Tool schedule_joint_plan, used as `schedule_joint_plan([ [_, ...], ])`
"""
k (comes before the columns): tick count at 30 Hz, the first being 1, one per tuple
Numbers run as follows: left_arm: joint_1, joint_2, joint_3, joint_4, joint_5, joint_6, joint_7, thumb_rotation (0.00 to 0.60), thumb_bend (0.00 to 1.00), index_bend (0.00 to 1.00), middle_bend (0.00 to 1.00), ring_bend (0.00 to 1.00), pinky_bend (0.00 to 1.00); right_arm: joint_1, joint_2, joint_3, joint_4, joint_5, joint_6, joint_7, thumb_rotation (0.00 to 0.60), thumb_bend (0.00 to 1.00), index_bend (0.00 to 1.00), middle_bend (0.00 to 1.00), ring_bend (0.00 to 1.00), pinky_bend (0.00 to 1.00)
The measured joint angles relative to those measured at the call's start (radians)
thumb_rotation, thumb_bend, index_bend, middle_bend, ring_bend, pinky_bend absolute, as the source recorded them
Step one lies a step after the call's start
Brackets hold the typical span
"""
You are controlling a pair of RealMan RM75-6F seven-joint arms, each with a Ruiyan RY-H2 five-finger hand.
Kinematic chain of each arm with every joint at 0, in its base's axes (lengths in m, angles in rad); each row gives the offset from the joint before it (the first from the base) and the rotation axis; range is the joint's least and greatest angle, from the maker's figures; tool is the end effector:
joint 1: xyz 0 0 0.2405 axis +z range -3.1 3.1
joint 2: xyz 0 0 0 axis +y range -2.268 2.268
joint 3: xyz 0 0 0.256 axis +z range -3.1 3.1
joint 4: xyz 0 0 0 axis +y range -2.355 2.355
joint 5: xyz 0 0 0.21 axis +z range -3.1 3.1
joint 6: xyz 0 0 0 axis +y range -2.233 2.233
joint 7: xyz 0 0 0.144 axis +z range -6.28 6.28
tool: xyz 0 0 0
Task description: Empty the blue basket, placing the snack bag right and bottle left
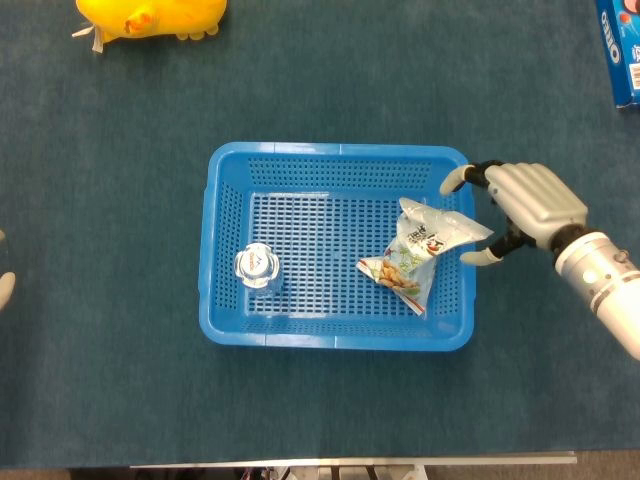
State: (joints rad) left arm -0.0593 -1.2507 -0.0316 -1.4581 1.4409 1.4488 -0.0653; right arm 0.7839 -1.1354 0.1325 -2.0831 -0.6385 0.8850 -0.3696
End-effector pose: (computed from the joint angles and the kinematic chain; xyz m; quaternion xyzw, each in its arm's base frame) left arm -0.3443 0.1694 0.1266 -0.5681 -0.4367 -0.3681 0.5924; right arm -0.1327 -0.2824 0.0517 0.7004 -0.5639 0.2825 0.3342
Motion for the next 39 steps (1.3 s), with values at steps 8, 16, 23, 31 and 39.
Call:
schedule_joint_plan([
  [8,0.008,0.002,0.002,0.001,-0.005,0.002,-0.007,0.6,0.26,0.38,0.5,0.27,0.43,0.038,-0.015,-0.006,0.03,0.011,-0.037,0.027,0.6,0.04,0.32,0.33,0.27,0.38],
  [16,0.014,0.0,0.004,0.009,-0.004,0.005,-0.02,0.6,0.26,0.38,0.5,0.27,0.43,0.08,-0.014,-0.018,0.023,0.027,-0.022,0.001,0.6,0.05,0.34,0.41,0.51,0.69],
  [23,0.019,-0.004,0.005,0.017,-0.004,0.008,-0.029,0.6,0.26,0.38,0.5,0.27,0.43,0.111,-0.017,-0.034,0.011,0.044,0.001,-0.035,0.6,0.08,0.41,0.46,0.58,0.78],
  [31,0.024,-0.004,0.005,0.018,-0.003,0.013,-0.033,0.6,0.26,0.38,0.5,0.27,0.43,0.157,-0.03,-0.058,0.021,0.077,0.014,-0.087,0.6,0.08,0.41,0.46,0.58,0.8],
  [39,0.03,-0.005,0.006,0.022,-0.004,0.015,-0.04,0.6,0.26,0.38,0.5,0.27,0.43,0.181,-0.052,-0.065,0.034,0.092,0.034,-0.103,0.6,0.33,0.55,0.56,0.66,0.85],
])
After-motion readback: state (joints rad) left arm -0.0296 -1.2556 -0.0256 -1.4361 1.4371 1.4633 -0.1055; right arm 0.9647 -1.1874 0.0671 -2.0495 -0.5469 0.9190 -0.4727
